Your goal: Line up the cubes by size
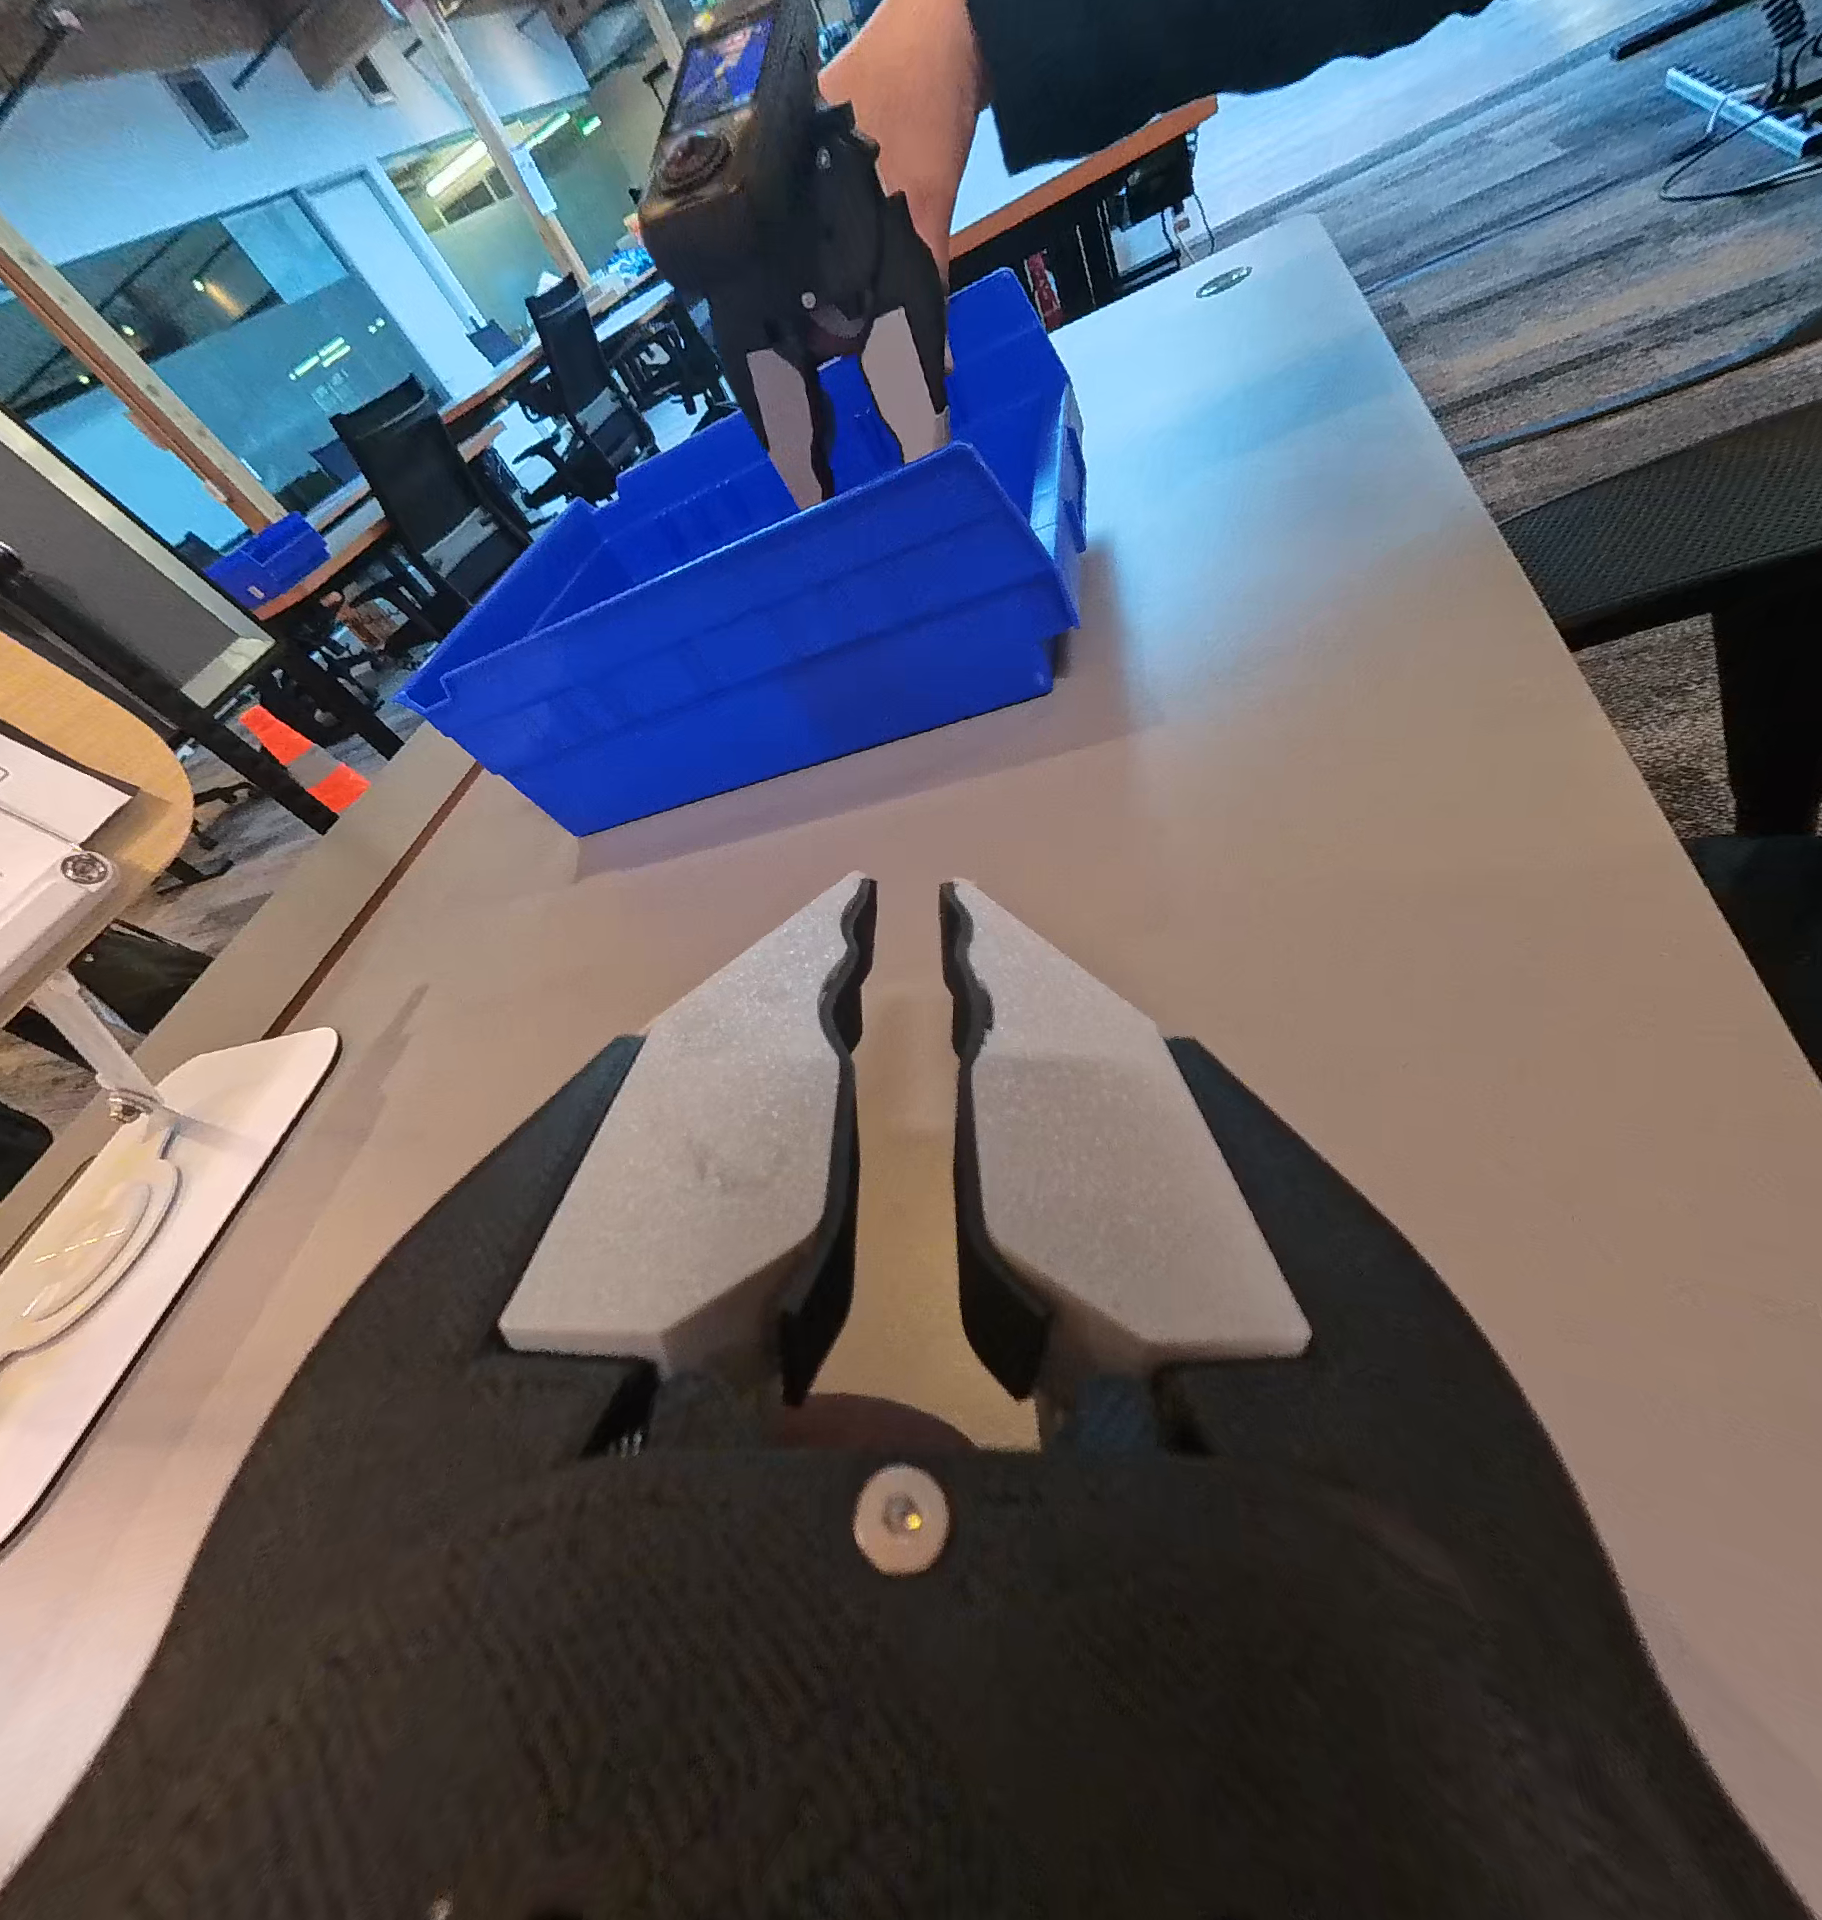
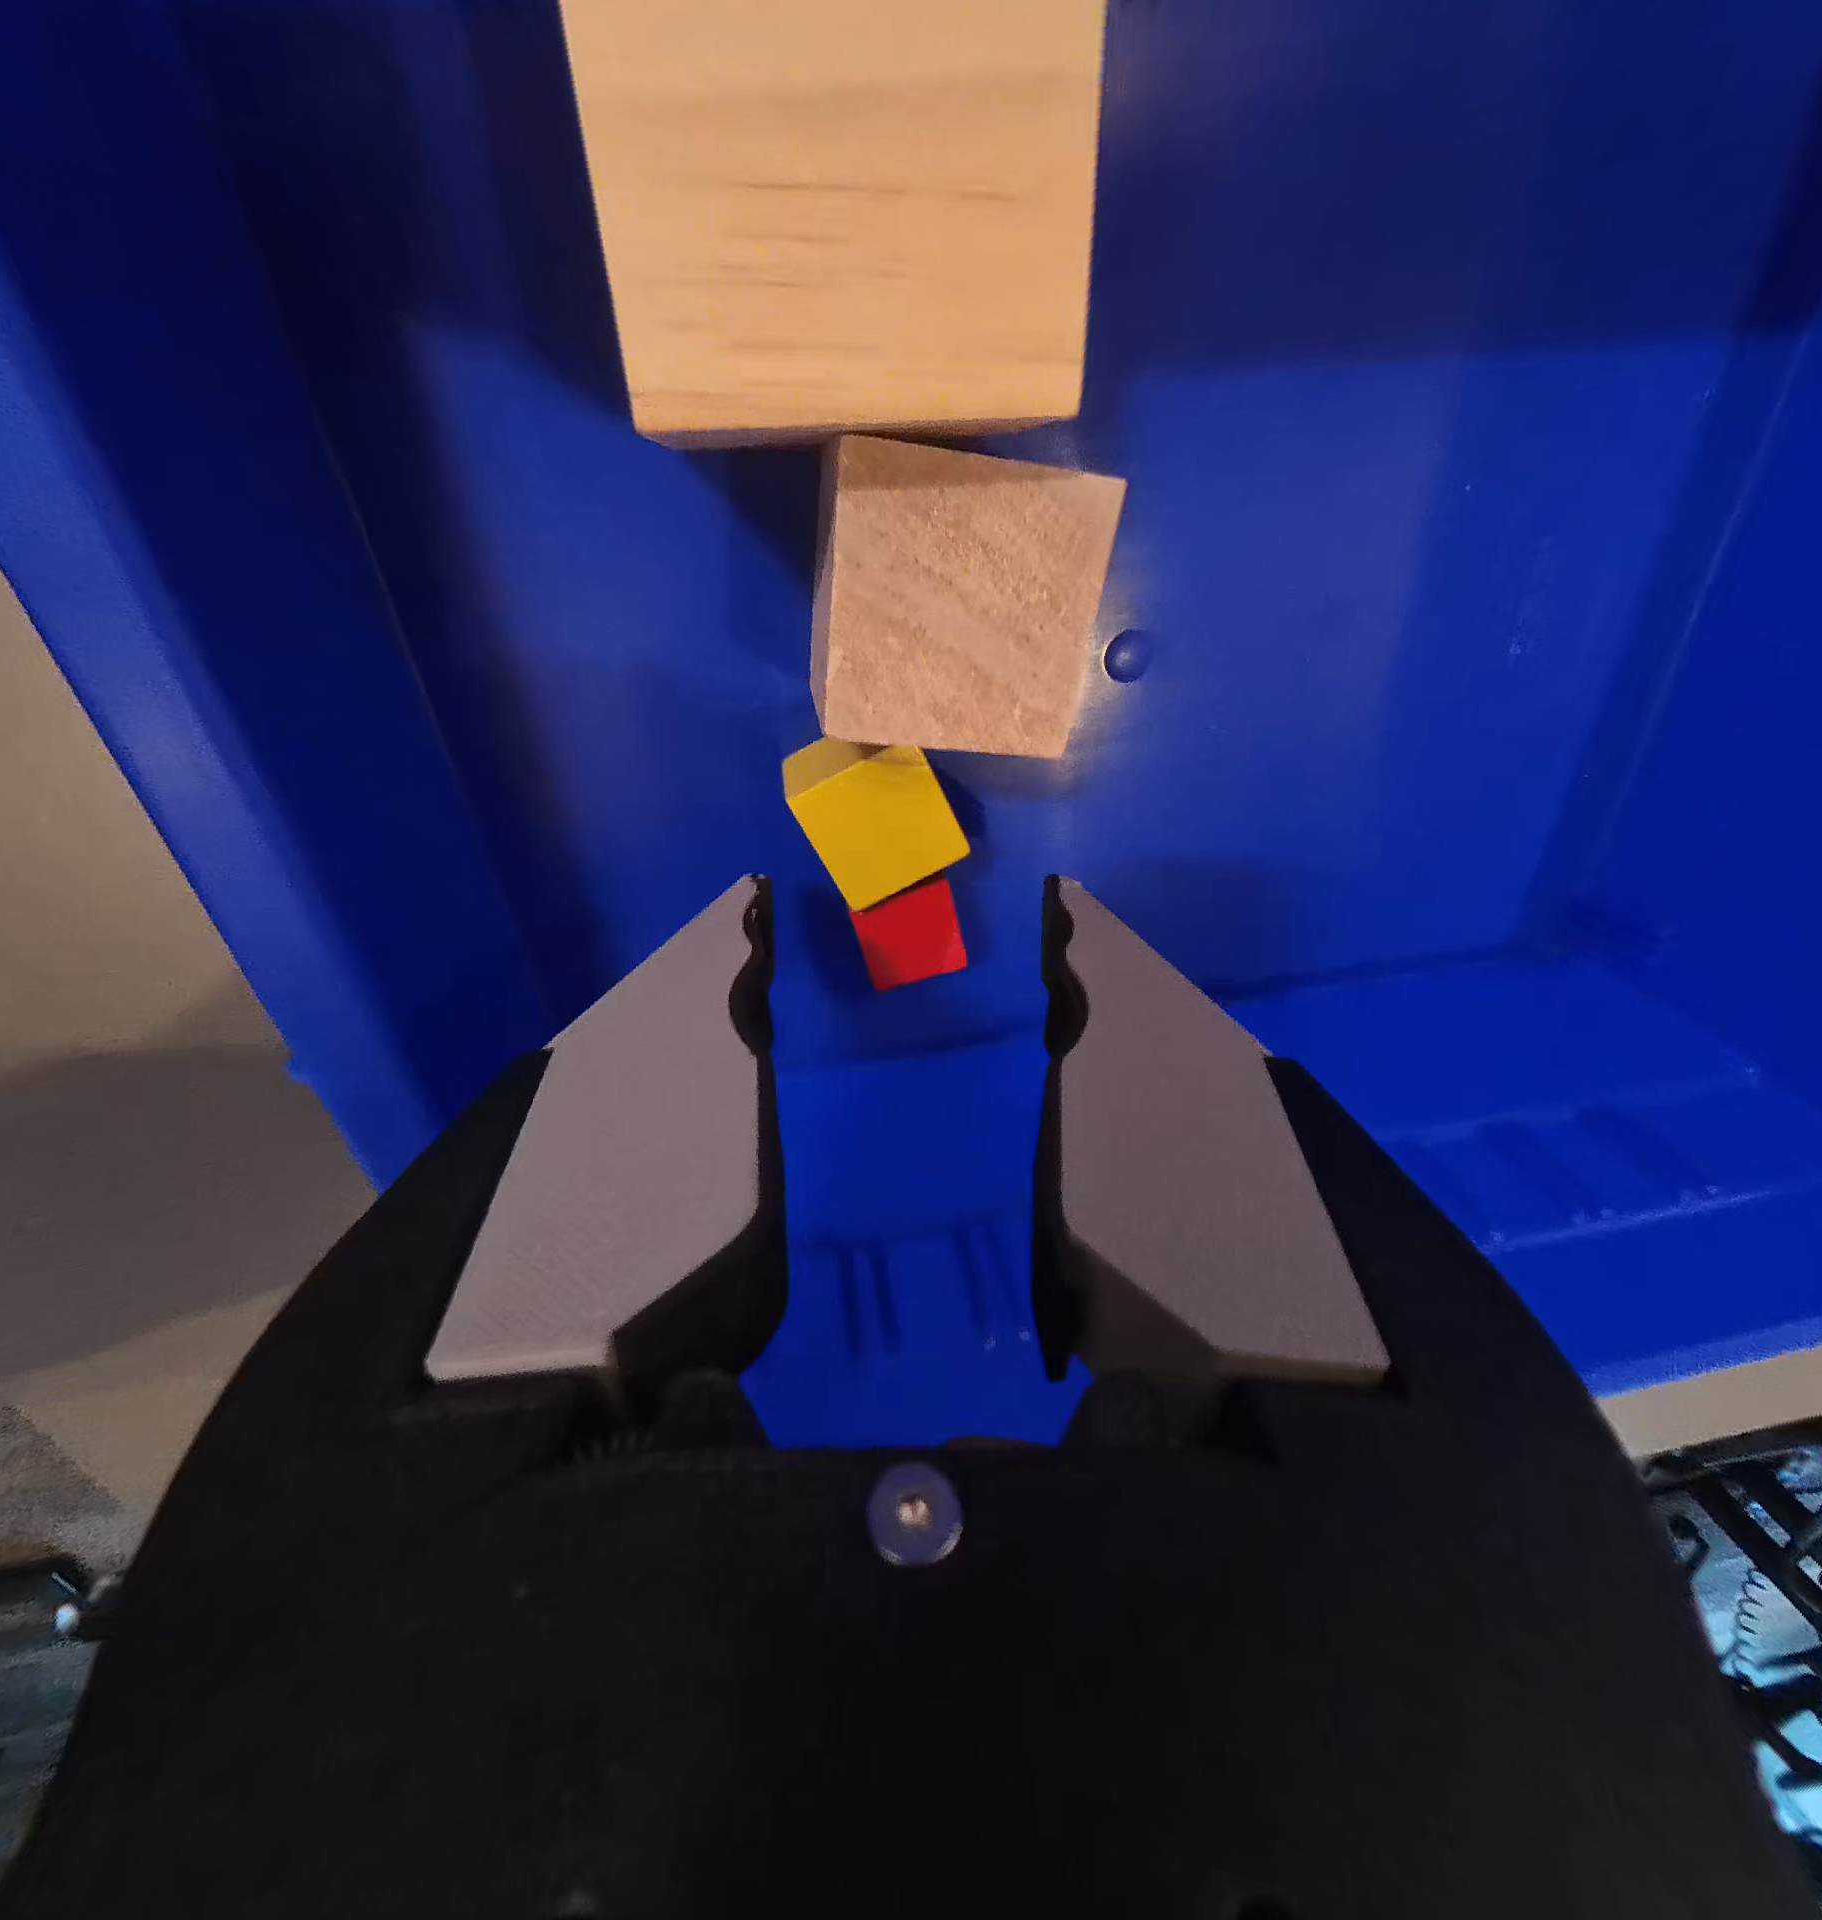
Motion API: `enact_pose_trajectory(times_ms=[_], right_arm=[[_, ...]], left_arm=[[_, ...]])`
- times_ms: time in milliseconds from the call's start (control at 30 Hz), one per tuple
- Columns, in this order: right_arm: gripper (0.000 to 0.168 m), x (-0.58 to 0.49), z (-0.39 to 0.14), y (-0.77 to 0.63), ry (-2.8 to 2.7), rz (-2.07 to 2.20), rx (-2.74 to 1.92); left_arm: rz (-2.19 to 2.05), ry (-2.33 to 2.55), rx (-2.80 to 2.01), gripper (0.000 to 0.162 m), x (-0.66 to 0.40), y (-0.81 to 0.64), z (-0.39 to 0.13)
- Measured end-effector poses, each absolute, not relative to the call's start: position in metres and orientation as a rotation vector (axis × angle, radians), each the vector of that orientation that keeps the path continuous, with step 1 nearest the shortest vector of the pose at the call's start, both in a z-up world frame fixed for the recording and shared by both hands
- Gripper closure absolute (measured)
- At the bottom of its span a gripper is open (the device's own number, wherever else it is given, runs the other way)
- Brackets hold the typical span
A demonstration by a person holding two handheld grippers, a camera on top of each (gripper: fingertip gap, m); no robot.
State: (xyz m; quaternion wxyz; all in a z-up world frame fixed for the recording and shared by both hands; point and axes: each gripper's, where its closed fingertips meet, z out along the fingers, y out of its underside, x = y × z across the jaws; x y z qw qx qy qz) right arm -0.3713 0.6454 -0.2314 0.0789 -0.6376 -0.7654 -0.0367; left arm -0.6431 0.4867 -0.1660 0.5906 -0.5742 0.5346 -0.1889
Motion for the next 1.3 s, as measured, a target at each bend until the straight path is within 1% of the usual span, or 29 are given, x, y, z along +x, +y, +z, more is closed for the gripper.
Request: enact_pose_trajectory(times_ms=[200, 400, 533, 567, 633, 667, 767, 833, 900, 1033, 1133, 1200, 1300], right_arm=[[0.129, -0.38, -0.235, 0.647, -2.259, -0.089, -1.929], [0.134, -0.381, -0.238, 0.647, -2.219, -0.044, -2.0], [0.134, -0.384, -0.237, 0.64, -2.199, 0.047, -2.085], [0.132, -0.384, -0.235, 0.64, -2.201, 0.041, -2.085], [0.119, -0.387, -0.229, 0.648, -2.181, -0.011, -2.035], [0.111, -0.393, -0.225, 0.649, -2.161, 0.006, -2.017], [0.098, -0.405, -0.221, 0.645, -2.163, 0.078, -2.011], [0.101, -0.409, -0.226, 0.644, -2.202, 0.072, -2.005], [0.115, -0.415, -0.231, 0.637, -2.258, 0.113, -1.971], [0.126, -0.42, -0.231, 0.628, -2.314, 0.163, -1.911], [0.127, -0.417, -0.231, 0.626, -2.334, 0.13, -1.903], [0.12, -0.416, -0.228, 0.629, -2.304, 0.107, -1.926], [0.118, -0.419, -0.211, 0.633, -2.209, 0.149, -1.918]], left_arm=[[-0.436, 1.245, -1.34, 0.152, -0.643, 0.486, -0.167], [-0.442, 1.248, -1.34, 0.152, -0.643, 0.485, -0.167], [-0.441, 1.251, -1.342, 0.152, -0.642, 0.485, -0.168], [-0.442, 1.252, -1.342, 0.152, -0.642, 0.484, -0.168], [-0.447, 1.256, -1.339, 0.152, -0.642, 0.483, -0.168], [-0.448, 1.258, -1.339, 0.152, -0.642, 0.483, -0.168], [-0.454, 1.265, -1.338, 0.152, -0.641, 0.481, -0.169], [-0.454, 1.269, -1.338, 0.152, -0.64, 0.481, -0.169], [-0.454, 1.273, -1.337, 0.152, -0.64, 0.48, -0.17], [-0.462, 1.273, -1.341, 0.152, -0.641, 0.479, -0.171], [-0.461, 1.275, -1.345, 0.151, -0.641, 0.48, -0.171], [-0.463, 1.275, -1.347, 0.15, -0.641, 0.48, -0.171], [-0.48, 1.264, -1.357, 0.147, -0.642, 0.48, -0.171]])
